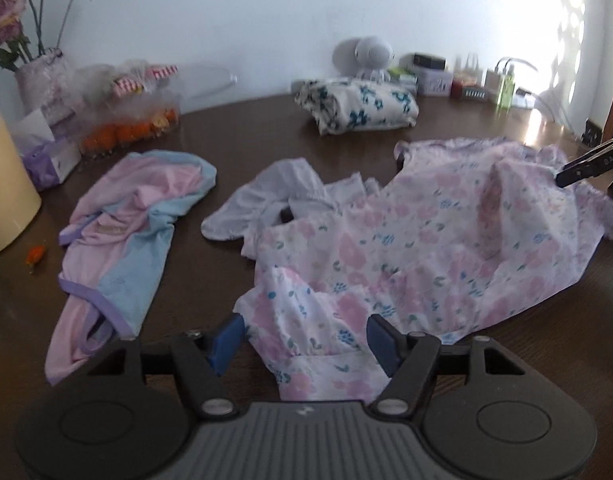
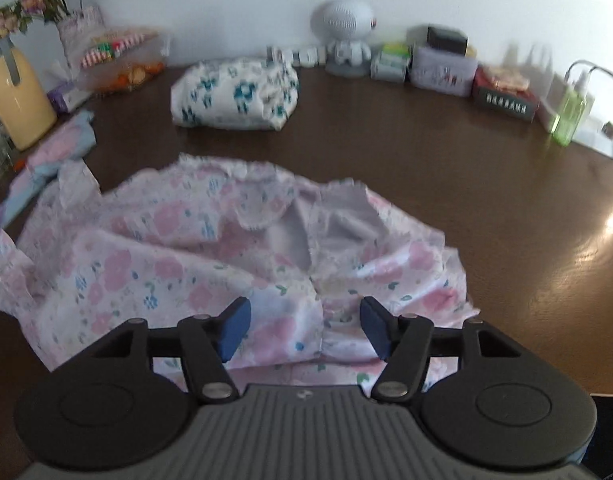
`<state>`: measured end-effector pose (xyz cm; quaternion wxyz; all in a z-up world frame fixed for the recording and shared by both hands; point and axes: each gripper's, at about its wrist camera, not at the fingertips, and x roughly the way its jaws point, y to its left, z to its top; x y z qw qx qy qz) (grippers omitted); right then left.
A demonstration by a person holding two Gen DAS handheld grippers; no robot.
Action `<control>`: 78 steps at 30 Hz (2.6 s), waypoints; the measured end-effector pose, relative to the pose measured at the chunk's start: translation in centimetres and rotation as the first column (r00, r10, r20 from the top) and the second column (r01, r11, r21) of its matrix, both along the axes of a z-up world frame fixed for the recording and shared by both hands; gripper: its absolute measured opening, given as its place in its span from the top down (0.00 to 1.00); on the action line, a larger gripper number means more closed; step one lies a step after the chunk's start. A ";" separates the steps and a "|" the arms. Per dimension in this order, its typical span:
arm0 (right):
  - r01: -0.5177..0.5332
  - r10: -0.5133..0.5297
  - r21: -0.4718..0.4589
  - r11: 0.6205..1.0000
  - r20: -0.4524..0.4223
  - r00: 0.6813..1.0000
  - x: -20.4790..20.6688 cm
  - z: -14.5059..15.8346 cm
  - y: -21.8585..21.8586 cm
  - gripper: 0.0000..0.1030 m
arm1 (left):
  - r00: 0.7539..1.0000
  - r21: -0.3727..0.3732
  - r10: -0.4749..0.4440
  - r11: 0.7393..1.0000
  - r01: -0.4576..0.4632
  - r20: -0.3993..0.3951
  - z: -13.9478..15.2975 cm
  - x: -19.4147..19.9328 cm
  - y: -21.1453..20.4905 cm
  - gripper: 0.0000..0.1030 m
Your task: Fold clothes
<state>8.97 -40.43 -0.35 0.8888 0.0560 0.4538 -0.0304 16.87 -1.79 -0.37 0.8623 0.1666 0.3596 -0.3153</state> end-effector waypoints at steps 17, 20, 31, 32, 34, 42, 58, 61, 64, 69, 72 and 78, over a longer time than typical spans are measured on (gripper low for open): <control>0.001 -0.001 -0.004 1.000 0.198 0.980 -1.9 6.0 -0.6 0.97 | 0.986 -0.144 -0.022 0.988 0.046 0.165 4.5 -2.0 1.0 0.94; -0.028 0.028 -0.004 1.000 0.264 0.964 -5.4 8.6 -0.1 0.97 | 0.976 -0.157 -0.040 0.985 0.075 0.212 5.4 -4.8 2.2 0.94; -0.087 0.082 0.166 0.982 0.042 0.996 -20.1 2.8 4.3 0.96 | 0.991 -0.181 0.018 0.983 0.007 0.136 3.1 -9.4 7.2 0.70; -0.065 0.065 0.183 0.981 0.001 0.998 -20.5 1.7 4.4 0.95 | 0.989 -0.171 0.010 0.985 0.016 0.150 3.3 -9.5 6.9 0.63; -0.026 0.028 0.183 0.983 -0.011 1.000 -21.2 1.1 4.2 0.90 | 0.982 -0.145 -0.018 0.988 0.046 0.188 3.9 -9.4 6.0 0.38; -0.151 0.151 -0.014 0.988 0.196 0.969 -19.1 5.4 7.1 0.43 | 0.969 0.032 -0.122 0.993 0.118 0.217 3.8 -4.8 0.8 0.20; -0.422 0.428 -0.077 0.903 0.087 0.899 -8.1 2.8 14.4 0.99 | 0.992 -0.043 -0.124 0.991 0.125 0.011 1.5 1.6 1.1 1.00; -0.469 0.472 -0.059 0.881 0.103 0.875 -9.1 3.5 14.8 0.99 | 0.986 -0.093 -0.153 0.983 0.159 0.071 3.1 -1.2 3.1 1.00; -0.518 0.517 -0.029 0.855 0.118 0.848 -10.5 4.0 15.2 0.99 | 0.978 -0.139 -0.175 0.972 0.190 0.111 4.2 -4.3 5.4 1.00; -0.611 0.606 0.029 0.791 0.094 0.790 -12.7 2.5 16.7 0.99 | 0.968 -0.178 -0.209 0.956 0.232 0.139 3.6 -10.2 8.9 1.00; -0.638 0.637 0.061 0.767 0.049 0.770 -13.4 0.4 18.0 0.99 | 0.970 -0.138 -0.211 0.964 0.227 0.118 2.3 -12.7 9.9 0.99; -0.663 0.657 0.135 0.737 0.090 0.749 -14.8 0.6 17.8 0.66 | 0.972 -0.093 -0.198 0.973 0.210 0.128 2.8 -15.0 11.8 0.76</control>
